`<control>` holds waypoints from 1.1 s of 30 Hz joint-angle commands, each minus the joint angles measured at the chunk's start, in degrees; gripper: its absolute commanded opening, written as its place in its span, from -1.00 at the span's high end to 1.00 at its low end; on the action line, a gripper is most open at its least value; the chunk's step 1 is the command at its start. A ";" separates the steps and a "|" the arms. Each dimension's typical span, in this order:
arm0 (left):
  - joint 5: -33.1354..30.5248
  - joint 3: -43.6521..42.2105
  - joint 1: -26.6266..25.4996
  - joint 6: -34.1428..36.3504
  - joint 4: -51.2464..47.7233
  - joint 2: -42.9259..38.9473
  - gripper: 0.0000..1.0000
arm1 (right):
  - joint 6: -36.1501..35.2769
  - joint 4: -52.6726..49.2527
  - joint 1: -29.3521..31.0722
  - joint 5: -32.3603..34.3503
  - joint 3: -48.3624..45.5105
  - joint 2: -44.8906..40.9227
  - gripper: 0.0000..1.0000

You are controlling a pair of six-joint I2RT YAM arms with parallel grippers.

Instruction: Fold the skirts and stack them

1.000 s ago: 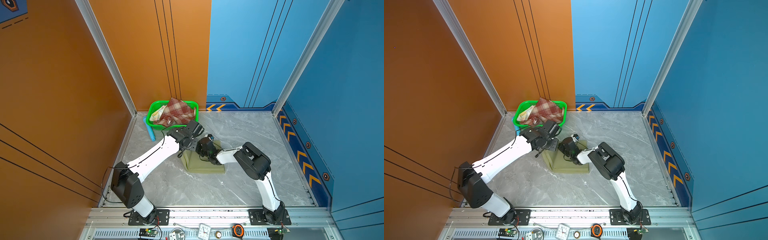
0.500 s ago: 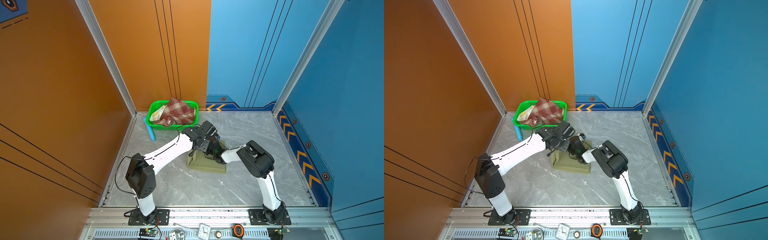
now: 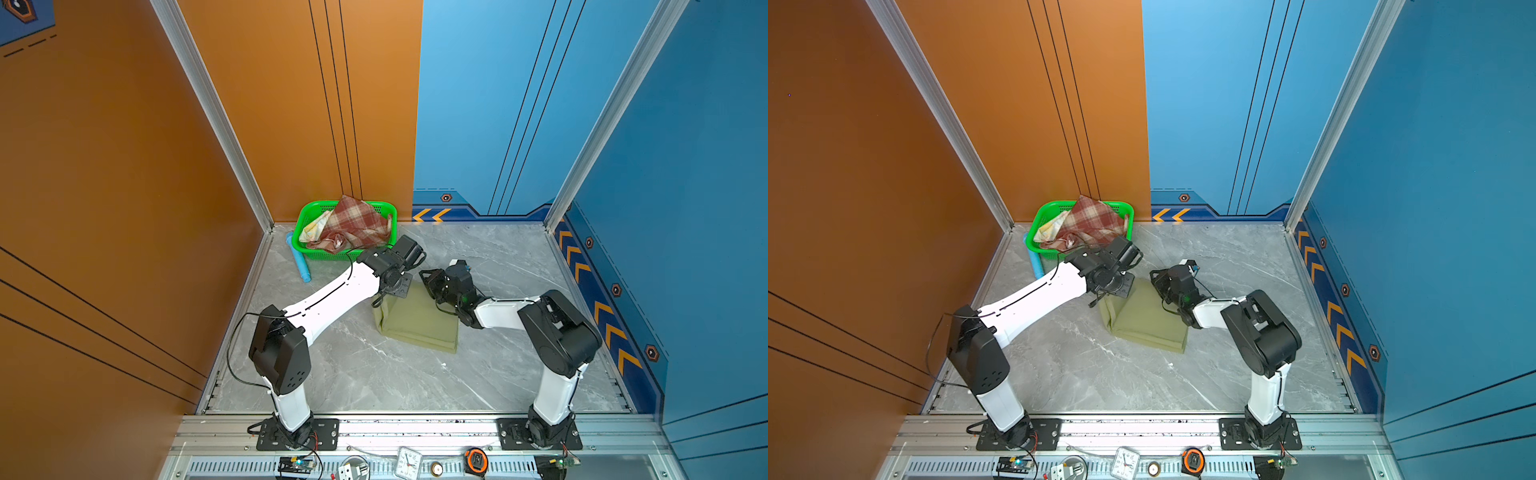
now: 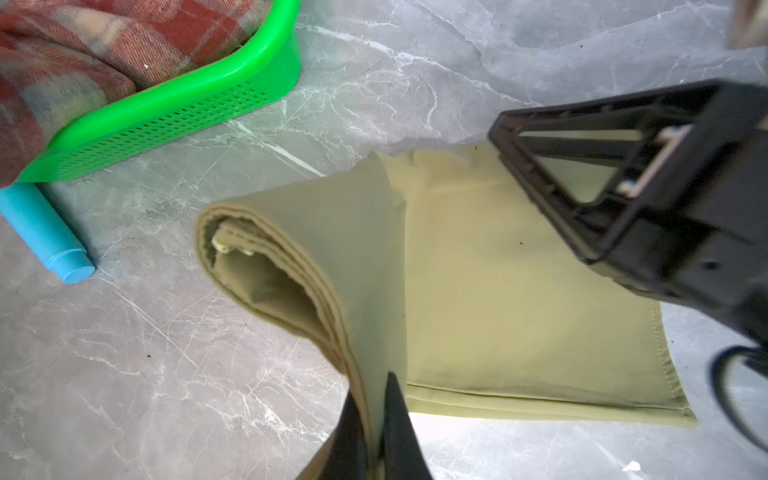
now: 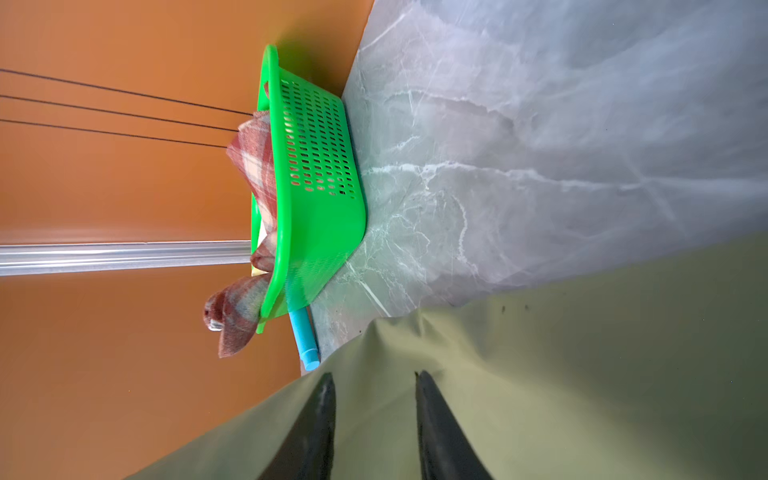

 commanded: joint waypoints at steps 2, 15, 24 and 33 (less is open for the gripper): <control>-0.67 2.46 0.07 1.32 -0.30 -0.43 1.00 | -7.96 -17.37 -3.90 -2.08 -4.12 -8.54 0.31; -2.60 8.47 -4.28 2.02 -1.40 5.73 1.00 | -25.11 -36.59 -9.83 -9.18 -11.63 -19.21 0.24; -5.04 12.93 -7.66 2.72 -3.58 10.03 1.00 | -26.76 -34.28 -9.76 -8.55 -15.45 -18.07 0.25; -5.60 16.06 -10.69 2.77 -4.47 13.26 1.00 | -22.79 -21.99 -9.60 -11.10 -19.24 -13.19 0.57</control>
